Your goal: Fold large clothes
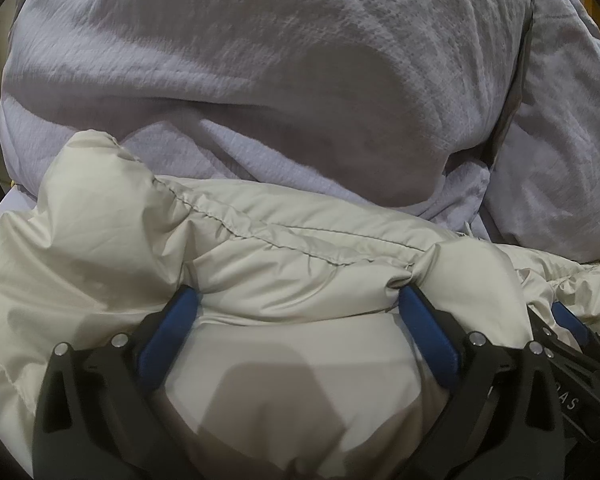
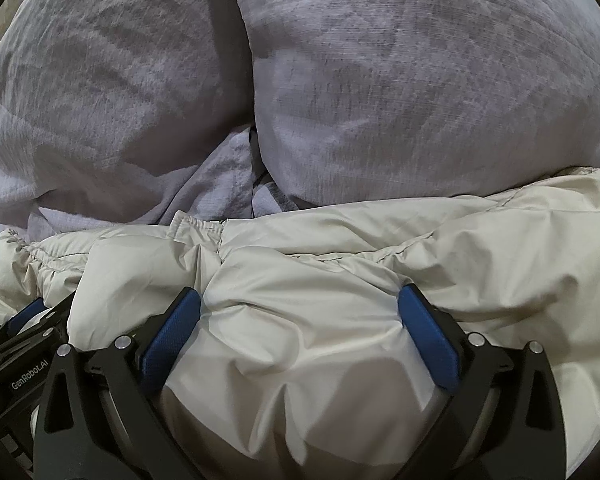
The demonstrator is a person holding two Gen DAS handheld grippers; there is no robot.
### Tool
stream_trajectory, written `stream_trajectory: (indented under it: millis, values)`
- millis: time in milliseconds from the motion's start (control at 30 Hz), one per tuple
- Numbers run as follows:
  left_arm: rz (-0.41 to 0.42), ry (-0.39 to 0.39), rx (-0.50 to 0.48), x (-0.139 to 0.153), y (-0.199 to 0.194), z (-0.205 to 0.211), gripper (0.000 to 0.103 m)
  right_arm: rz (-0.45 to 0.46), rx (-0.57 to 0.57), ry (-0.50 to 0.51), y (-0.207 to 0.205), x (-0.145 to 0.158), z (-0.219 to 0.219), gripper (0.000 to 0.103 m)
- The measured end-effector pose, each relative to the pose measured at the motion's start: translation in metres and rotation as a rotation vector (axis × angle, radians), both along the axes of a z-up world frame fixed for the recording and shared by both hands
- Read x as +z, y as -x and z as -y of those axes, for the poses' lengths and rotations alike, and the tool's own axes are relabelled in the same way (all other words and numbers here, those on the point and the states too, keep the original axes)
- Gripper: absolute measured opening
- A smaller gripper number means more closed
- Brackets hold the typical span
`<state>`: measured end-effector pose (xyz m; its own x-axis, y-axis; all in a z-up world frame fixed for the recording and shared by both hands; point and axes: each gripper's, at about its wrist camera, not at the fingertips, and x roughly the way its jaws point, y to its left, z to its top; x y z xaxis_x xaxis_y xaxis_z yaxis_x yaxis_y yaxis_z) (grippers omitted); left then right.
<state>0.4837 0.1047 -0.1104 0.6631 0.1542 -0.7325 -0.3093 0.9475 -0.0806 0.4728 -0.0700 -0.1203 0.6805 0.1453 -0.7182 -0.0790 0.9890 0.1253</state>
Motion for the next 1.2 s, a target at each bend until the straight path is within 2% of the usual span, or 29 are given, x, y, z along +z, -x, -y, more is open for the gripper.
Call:
stream_trajectory:
  millis: [1000, 1200]
  values:
    - [-0.003, -0.002, -0.003, 0.0011, 0.0014, -0.0001, 0.101, 0.002, -0.005, -0.002, 0.0013, -0.0002, -0.0019, 0.102]
    - [-0.035, 0.016, -0.015, 0.0073, 0.0048, -0.0044, 0.101, -0.043, 0.007, -0.003, -0.0004, 0.0087, 0.0056, 0.102]
